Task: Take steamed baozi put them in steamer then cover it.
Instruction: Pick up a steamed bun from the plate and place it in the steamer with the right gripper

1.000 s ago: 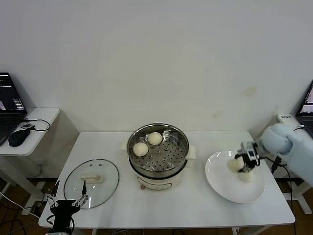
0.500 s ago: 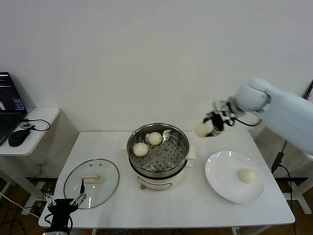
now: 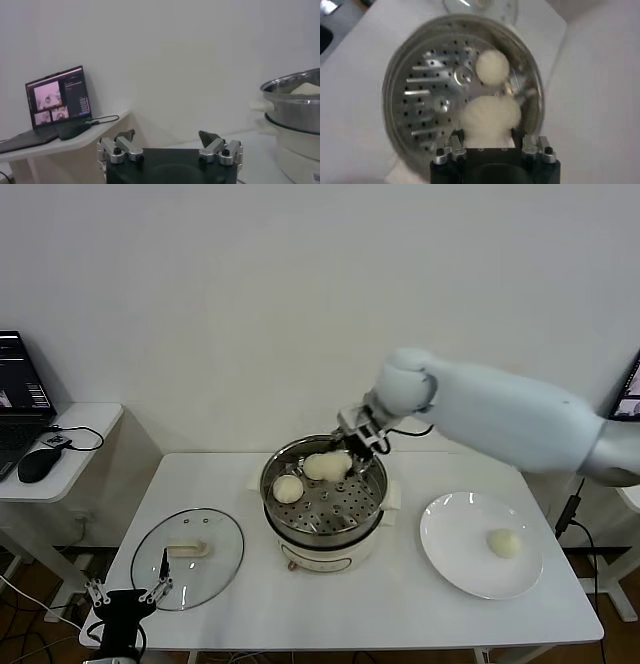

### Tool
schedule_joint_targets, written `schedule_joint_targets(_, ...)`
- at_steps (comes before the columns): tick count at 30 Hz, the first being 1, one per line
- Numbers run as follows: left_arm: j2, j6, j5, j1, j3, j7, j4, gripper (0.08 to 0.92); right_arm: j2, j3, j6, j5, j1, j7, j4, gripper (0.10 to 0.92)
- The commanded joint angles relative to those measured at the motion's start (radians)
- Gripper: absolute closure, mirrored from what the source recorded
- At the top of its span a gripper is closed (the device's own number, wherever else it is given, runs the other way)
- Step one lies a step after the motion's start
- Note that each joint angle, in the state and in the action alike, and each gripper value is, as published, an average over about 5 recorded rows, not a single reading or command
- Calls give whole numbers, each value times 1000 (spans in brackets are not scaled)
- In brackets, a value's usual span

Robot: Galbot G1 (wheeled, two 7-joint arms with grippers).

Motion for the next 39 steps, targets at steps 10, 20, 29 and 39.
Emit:
schedule_joint_targets(10,-8,-3,-3,-3,4,-2,10,177,103,-95,255,-180,-42,-1,-23,423)
schedule_joint_targets(20,-13,-6,-3,-4,6,-3,13,177,91,-96,271,-170,-49,1,-9,410)
schedule_joint_targets(29,-11,-5,-3,-5,5,-2,9,177,48,-62,249,-128,-22,24,5,229)
schedule_joint_targets(39,9,-3,-4,-5,1,-1,9,177,-190,32,11,-38,79,-49,82,203)
